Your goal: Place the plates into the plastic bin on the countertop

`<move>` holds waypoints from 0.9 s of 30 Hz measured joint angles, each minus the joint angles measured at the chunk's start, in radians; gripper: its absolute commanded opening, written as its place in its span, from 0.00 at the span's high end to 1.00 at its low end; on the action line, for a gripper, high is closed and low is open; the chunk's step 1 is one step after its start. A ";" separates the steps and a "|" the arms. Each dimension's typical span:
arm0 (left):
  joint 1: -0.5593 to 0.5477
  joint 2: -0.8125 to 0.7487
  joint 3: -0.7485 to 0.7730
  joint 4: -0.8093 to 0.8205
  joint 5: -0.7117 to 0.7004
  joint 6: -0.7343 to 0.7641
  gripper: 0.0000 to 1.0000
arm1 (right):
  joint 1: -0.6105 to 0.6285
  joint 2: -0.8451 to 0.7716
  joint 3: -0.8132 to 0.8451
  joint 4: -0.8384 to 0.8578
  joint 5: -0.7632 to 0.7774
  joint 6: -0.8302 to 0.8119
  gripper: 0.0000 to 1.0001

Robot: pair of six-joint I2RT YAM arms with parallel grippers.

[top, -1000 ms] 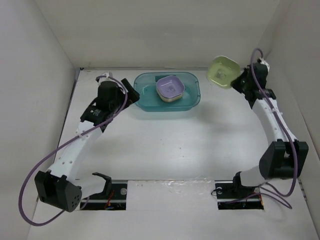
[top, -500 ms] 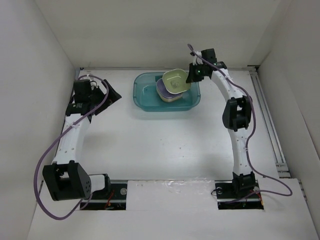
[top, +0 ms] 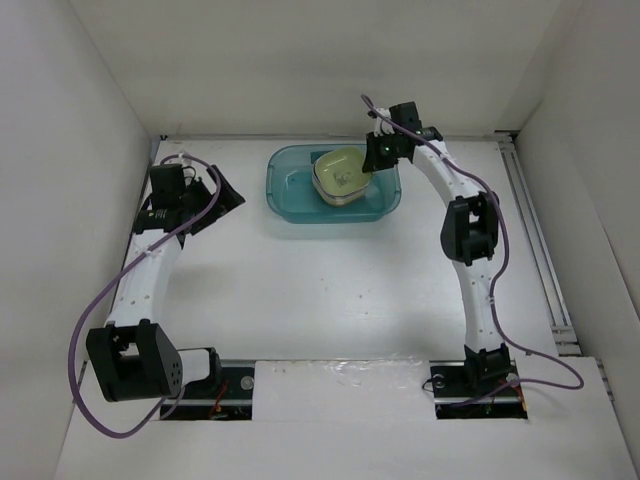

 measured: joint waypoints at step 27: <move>-0.044 -0.347 0.164 -0.153 -0.472 -0.022 0.00 | 0.272 -1.384 -0.760 -0.010 0.780 0.080 0.00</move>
